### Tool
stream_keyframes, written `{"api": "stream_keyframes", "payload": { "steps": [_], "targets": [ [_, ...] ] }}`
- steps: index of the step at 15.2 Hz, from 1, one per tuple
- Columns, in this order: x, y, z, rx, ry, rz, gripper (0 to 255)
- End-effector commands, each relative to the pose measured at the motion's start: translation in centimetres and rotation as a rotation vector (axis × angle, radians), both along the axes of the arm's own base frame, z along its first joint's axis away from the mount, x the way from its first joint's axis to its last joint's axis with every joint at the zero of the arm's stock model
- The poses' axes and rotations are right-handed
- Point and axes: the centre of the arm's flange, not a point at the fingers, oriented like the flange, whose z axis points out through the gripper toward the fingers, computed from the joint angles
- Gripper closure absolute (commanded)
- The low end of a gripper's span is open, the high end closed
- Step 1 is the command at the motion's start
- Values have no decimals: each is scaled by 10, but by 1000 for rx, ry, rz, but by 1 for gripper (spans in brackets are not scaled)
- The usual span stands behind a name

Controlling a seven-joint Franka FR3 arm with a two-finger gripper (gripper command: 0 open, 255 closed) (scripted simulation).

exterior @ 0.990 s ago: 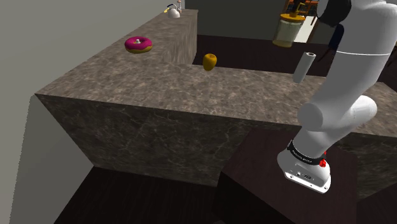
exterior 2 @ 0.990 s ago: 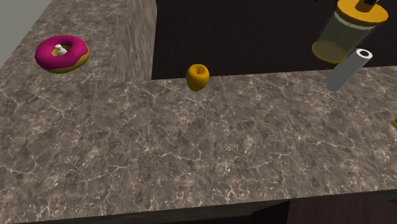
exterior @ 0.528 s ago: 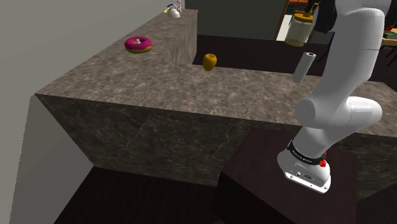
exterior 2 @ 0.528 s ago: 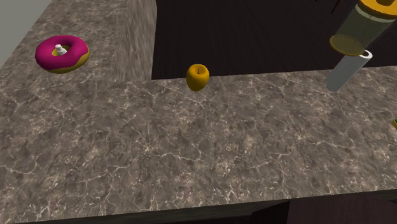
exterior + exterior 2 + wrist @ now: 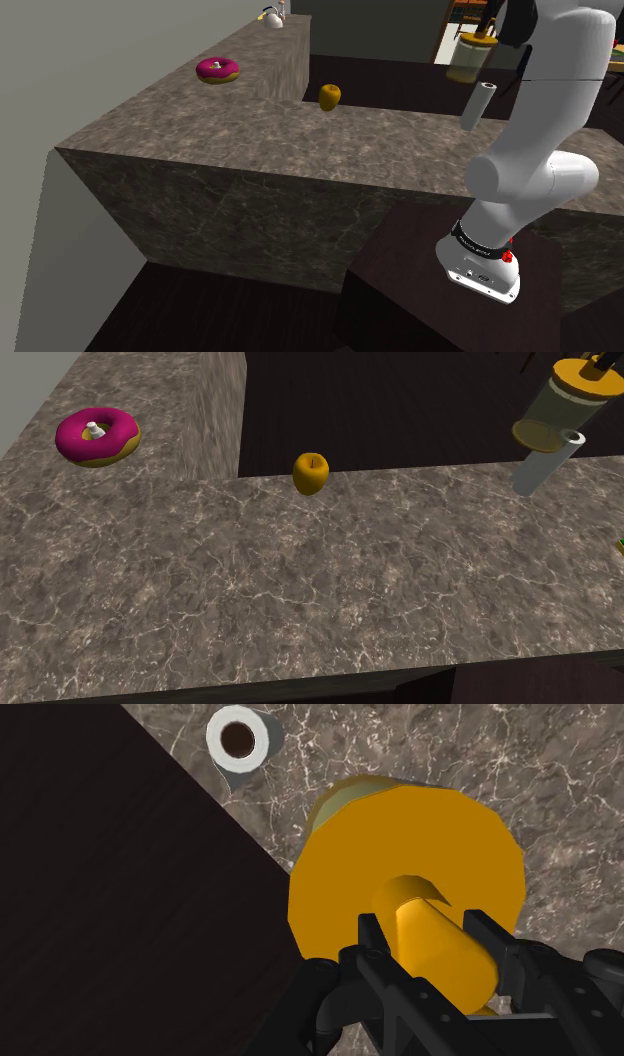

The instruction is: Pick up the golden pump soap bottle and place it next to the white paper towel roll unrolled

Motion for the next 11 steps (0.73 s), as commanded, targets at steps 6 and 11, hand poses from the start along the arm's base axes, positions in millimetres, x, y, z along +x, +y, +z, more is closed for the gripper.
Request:
{"api": "stream_keyframes", "payload": {
  "steps": [6, 11],
  "targets": [
    [1, 0, -36, -1, 0, 0, 255],
    [1, 0, -63, -1, 0, 0, 255]
  ]
}}
